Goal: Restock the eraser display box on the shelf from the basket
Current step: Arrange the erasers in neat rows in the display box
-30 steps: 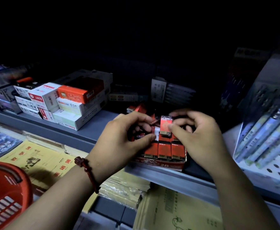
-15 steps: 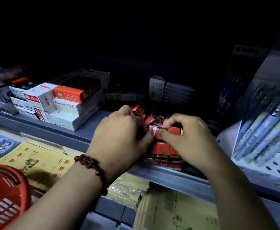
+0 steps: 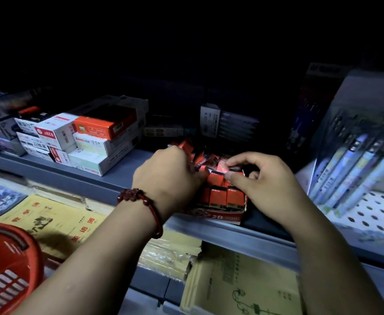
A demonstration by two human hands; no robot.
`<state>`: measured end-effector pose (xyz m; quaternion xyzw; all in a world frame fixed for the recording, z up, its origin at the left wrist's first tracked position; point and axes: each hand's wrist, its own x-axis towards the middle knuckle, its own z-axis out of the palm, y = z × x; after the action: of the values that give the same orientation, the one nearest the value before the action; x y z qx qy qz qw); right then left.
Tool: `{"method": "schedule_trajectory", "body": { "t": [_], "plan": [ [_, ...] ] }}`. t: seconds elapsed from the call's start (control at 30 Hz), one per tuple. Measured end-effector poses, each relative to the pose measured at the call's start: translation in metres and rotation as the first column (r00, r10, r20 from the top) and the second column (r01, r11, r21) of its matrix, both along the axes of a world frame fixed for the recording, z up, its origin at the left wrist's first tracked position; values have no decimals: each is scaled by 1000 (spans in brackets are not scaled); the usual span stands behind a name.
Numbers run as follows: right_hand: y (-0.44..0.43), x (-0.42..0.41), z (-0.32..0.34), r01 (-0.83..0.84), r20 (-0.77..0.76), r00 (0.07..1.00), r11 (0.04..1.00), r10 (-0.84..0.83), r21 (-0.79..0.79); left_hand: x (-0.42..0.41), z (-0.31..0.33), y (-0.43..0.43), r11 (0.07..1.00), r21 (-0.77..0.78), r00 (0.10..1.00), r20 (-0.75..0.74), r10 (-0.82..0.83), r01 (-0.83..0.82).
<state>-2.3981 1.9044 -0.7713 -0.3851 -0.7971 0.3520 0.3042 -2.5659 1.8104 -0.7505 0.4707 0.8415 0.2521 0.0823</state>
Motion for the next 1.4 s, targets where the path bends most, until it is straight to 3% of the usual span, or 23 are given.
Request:
{"method": "schedule_trajectory", "body": {
  "t": [0.17, 0.3, 0.5, 0.6, 0.77, 0.9, 1.27, 1.4],
  "plan": [
    [-10, -4, 7, 89, 8, 996, 987, -91, 134, -10, -2, -13, 977, 203, 931, 339, -132, 65],
    [-24, -9, 13, 11, -113, 994, 988, 7, 156, -10, -4, -24, 933, 353, 813, 523, -255, 66],
    [-30, -16, 14, -59, -252, 965, 995, 78, 80, -9, -5, -32, 918, 385, 745, 583, -323, 97],
    [-31, -18, 16, -28, -349, 936, 999, 39, 37, -8, -3, -36, 895, 426, 657, 638, -401, 133],
    [-31, -17, 18, -71, -384, 922, 997, 49, -43, -8, -2, -39, 857, 509, 570, 728, -382, -76],
    [-35, -12, 21, -204, -255, 952, 972, 170, -116, -11, -3, -36, 816, 546, 531, 757, -381, -192],
    [-38, -19, 22, -151, -239, 964, 977, 112, -151, -6, -14, -30, 756, 639, 692, 611, -384, -144],
    [-32, -16, 24, -69, -254, 966, 995, 49, -72, -15, -22, -30, 742, 667, 889, 376, -260, -65]
  ]
}}
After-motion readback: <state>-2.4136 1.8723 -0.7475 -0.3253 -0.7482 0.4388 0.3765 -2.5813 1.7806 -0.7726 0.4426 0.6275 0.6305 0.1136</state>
